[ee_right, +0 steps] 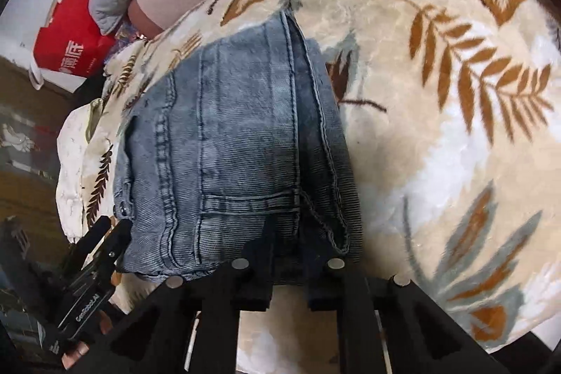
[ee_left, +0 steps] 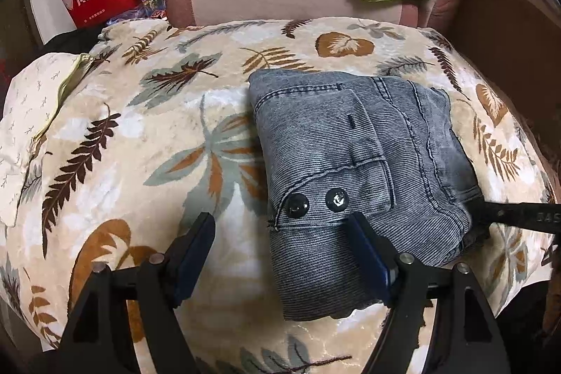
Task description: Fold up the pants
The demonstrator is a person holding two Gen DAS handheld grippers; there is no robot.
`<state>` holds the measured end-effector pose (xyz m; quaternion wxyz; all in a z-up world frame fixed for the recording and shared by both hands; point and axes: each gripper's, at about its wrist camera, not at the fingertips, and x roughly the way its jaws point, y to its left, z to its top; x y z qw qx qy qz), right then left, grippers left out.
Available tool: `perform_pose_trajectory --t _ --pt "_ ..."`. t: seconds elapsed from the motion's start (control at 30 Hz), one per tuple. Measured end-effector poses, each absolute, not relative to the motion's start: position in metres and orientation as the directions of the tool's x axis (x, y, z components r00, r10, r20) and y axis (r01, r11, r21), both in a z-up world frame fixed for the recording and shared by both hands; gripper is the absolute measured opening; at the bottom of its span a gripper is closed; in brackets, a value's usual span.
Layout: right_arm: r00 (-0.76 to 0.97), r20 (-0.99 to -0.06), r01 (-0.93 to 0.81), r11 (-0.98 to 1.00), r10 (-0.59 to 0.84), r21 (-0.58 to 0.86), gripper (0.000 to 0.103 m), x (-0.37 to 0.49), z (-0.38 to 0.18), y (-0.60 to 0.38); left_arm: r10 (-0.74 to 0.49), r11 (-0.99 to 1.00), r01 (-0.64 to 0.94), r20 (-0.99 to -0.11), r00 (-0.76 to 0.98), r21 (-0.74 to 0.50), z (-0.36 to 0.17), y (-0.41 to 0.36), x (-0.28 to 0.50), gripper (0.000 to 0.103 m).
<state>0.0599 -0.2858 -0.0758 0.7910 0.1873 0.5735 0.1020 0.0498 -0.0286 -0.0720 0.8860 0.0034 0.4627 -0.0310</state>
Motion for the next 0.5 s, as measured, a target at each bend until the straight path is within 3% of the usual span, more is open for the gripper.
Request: perform_pose_trajectory --t 0.23,0.4,0.5 --pt "0.454 -0.854 -0.044 0.964 0.254 0.264 0.007 0.042 -0.019 -0.274 -0.062 0.998 0.054 -0.824 0.563 -0.037 -0.072 -0.027 0.052 0.080" --pt "0.337 -0.903 -0.004 0.960 0.266 0.281 0.008 0.046 -0.077 -0.274 -0.070 0.997 0.061 -0.818 0.571 -0.043 -0.061 -0.030 0.047 0.080" --pt "0.351 -0.897 -0.020 0.960 0.268 0.279 0.011 0.047 -0.073 -0.270 -0.056 0.997 0.078 -0.804 0.592 -0.012 -0.058 -0.035 0.046 0.081"
